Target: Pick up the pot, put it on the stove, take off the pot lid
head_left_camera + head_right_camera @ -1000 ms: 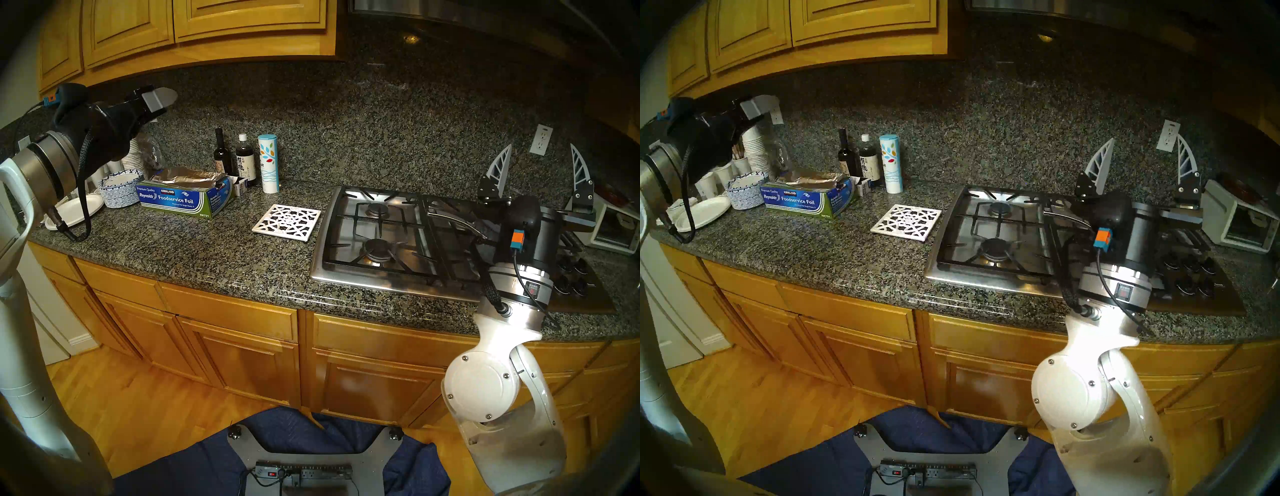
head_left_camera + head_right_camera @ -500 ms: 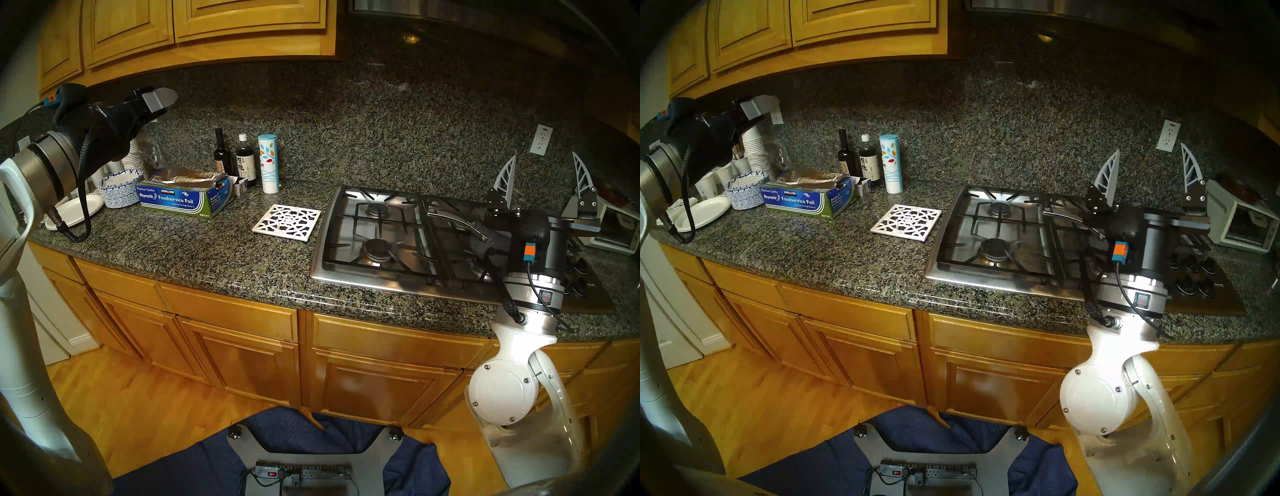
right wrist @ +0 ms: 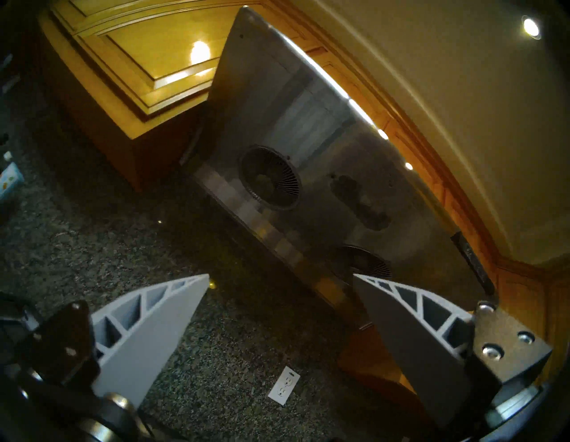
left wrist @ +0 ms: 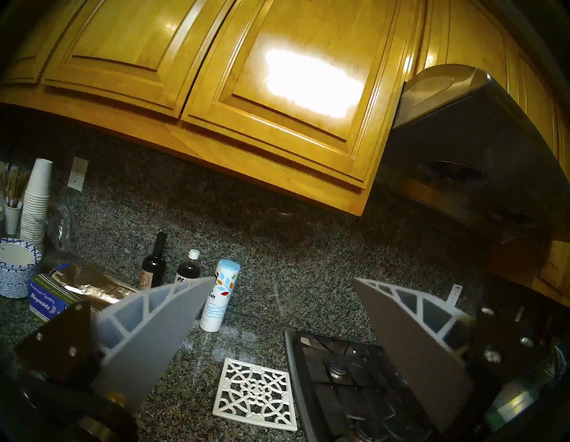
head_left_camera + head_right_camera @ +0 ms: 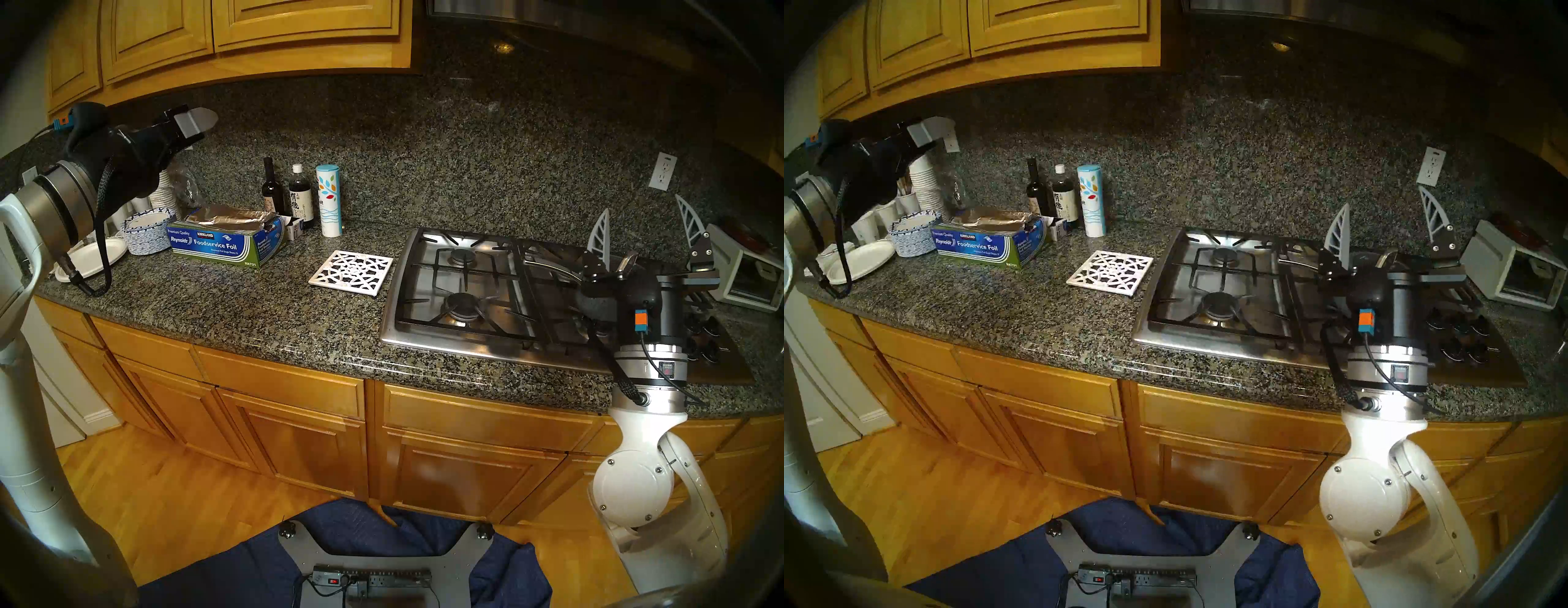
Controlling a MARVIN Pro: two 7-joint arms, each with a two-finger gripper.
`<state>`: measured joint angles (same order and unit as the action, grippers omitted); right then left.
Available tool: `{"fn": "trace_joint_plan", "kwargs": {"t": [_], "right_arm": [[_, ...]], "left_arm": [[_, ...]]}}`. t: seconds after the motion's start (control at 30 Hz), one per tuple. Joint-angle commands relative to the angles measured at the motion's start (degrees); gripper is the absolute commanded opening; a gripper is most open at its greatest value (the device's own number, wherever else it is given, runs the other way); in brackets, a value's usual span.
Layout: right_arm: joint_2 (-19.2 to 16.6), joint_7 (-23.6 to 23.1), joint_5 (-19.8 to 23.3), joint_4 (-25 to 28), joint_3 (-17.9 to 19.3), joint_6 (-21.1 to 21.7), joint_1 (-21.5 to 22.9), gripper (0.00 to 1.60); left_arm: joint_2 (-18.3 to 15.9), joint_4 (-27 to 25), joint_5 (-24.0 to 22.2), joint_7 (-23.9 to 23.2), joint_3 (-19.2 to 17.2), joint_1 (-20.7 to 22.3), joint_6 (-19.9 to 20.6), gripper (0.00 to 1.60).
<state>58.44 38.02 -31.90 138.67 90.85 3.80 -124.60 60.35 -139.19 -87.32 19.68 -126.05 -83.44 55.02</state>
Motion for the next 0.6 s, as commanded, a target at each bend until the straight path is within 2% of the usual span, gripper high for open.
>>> {"fn": "trace_joint_plan", "kwargs": {"t": [0.0, 0.57], "right_arm": [[-4.35, -5.66, 2.07, 1.33, 4.34, -0.27, -2.25, 1.6], [-8.04, -21.95, 14.38, 1.33, 15.99, -2.07, -6.71, 1.6]], "left_arm": [[-0.16, -0.3, 0.06, -0.09, -0.32, 1.05, -0.65, 1.6], [-0.18, -0.28, 0.09, -0.08, -0.25, 1.14, -0.81, 1.6]]}}
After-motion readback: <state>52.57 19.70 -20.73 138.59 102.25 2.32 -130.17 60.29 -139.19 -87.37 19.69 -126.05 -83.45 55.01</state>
